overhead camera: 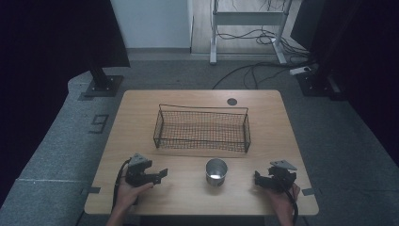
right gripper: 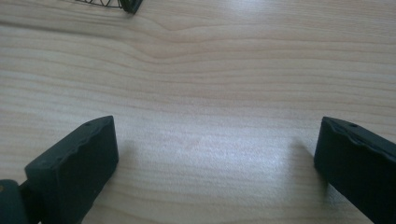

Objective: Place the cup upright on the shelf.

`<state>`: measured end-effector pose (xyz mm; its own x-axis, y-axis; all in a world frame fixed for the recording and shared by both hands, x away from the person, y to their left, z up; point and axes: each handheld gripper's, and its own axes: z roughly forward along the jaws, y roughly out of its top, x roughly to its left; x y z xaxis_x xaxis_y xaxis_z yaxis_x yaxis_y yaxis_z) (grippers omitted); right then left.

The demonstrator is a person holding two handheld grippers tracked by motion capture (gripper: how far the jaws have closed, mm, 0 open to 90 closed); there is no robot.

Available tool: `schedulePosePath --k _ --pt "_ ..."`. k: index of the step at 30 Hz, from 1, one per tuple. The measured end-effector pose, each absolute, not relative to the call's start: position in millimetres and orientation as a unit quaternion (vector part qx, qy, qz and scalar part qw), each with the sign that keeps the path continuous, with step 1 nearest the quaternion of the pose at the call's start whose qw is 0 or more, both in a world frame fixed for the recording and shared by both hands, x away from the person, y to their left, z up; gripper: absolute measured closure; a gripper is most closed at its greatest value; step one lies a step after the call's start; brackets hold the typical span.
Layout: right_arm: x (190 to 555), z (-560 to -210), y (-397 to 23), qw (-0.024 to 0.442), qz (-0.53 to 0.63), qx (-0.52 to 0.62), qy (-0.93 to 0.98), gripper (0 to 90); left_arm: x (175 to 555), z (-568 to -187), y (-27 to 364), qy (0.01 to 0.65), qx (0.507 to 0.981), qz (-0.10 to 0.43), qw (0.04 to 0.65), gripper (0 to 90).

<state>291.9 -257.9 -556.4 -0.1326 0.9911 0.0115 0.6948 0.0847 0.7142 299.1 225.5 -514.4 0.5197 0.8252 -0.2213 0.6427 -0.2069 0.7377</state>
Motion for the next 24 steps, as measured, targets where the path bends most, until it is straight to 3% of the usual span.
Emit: schedulePosePath --k 24 --pt "288.8 -556.0 -259.4 0.255 0.298 0.609 0.689 3.6 296.4 -507.1 229.3 0.477 0.762 0.114 0.423 16.9"
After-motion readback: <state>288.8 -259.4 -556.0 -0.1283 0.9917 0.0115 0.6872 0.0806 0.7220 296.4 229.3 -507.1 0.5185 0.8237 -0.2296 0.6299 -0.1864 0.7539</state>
